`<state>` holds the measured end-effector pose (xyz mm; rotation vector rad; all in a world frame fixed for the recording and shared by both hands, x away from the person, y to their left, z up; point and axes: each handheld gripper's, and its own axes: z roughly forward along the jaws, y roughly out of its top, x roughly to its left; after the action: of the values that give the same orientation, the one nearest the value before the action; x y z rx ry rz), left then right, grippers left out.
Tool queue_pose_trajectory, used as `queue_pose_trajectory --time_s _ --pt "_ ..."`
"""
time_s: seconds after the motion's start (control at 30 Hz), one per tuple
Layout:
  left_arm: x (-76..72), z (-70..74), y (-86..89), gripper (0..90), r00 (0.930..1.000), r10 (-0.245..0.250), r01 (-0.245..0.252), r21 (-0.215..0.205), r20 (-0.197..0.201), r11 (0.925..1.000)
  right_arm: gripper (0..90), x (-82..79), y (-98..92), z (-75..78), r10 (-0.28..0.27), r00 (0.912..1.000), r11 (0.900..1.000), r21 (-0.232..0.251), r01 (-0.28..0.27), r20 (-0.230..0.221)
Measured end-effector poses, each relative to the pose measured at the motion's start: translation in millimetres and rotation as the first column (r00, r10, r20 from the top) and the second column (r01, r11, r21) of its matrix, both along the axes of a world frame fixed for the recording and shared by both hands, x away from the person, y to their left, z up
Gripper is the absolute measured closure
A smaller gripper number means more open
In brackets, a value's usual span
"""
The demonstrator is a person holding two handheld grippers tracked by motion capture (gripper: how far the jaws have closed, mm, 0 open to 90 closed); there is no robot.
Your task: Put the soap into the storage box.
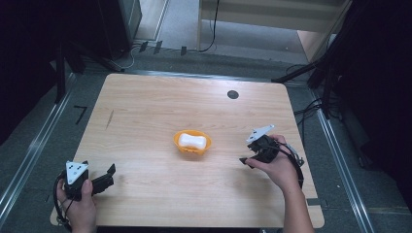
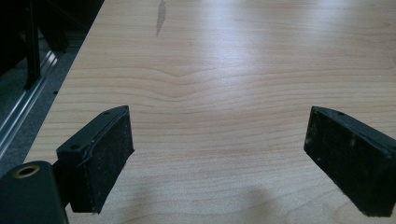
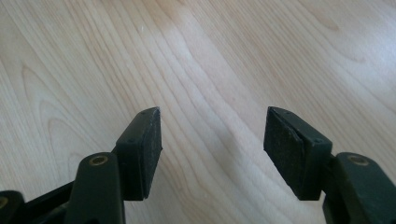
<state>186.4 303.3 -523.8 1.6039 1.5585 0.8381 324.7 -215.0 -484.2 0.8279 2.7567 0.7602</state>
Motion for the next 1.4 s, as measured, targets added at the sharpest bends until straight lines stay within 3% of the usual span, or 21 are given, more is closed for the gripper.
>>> queue_pose_trajectory --time_s 0.27,0.47,0.6,0.9,1.13,1.4 --pt "0.0 0.0 -0.1 8.3 1.0 0.001 -0.001 0.001 0.001 1.0 35.5 -12.6 -21.0 -6.9 -0.038 0.9993 0.999 0.024 0.038 -0.001" --pt "-0.1 0.0 -0.1 8.4 1.0 0.002 -0.002 0.0 0.002 1.0 25.2 -22.1 -34.2 -8.9 -0.093 0.9956 0.993 0.069 0.092 0.009" --pt "-0.1 0.1 0.0 8.3 1.0 0.001 -0.001 0.001 0.002 1.0 14.9 -29.9 -39.5 -9.2 -0.161 0.9861 0.986 0.047 0.159 0.041" --pt "-0.3 0.1 -0.1 8.4 1.0 0.001 -0.001 0.001 0.002 1.0 6.9 -43.4 -54.3 -11.4 -0.231 0.9715 0.968 0.108 0.225 0.052" --pt "-0.3 0.0 -0.3 8.4 1.0 0.001 -0.001 0.004 0.005 1.0 3.7 -56.0 -68.9 -20.8 -0.275 0.9608 0.952 0.15 0.267 0.034" --pt "-0.6 0.1 -0.9 8.3 1.0 0.0 0.0 0.011 0.004 0.9999 3.2 -70.3 -86.0 -27.4 -0.321 0.9462 0.932 0.194 0.307 0.044"
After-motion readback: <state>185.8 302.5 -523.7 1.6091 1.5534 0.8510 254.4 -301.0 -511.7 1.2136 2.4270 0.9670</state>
